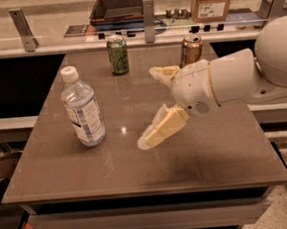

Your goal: Pick blue plastic bottle

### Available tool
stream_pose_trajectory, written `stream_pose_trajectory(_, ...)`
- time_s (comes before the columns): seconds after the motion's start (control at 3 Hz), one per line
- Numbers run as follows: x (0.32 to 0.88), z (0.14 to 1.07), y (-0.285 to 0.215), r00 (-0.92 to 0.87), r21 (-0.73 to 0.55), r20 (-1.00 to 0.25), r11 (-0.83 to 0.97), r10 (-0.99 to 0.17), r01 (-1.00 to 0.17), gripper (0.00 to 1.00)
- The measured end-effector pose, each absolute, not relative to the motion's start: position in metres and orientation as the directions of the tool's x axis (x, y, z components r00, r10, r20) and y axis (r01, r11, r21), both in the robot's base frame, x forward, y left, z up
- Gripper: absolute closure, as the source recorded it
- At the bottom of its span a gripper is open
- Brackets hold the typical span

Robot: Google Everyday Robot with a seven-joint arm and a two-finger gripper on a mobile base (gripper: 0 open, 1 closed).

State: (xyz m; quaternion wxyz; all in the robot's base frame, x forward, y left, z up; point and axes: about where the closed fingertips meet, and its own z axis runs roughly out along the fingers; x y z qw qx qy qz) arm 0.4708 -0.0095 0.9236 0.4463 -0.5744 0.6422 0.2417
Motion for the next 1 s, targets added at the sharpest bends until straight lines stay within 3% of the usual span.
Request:
stream_pose_trajectory(0.33,0.476,0.926,0.027,0.076,-0.213,-0.867,0.228,-0.493,-0.95,0.0)
stream_pose_trajectory(1.0,0.477,0.925,0.089,0.023,-0.114,-0.903,0.188,-0.429,-0.976,0.0)
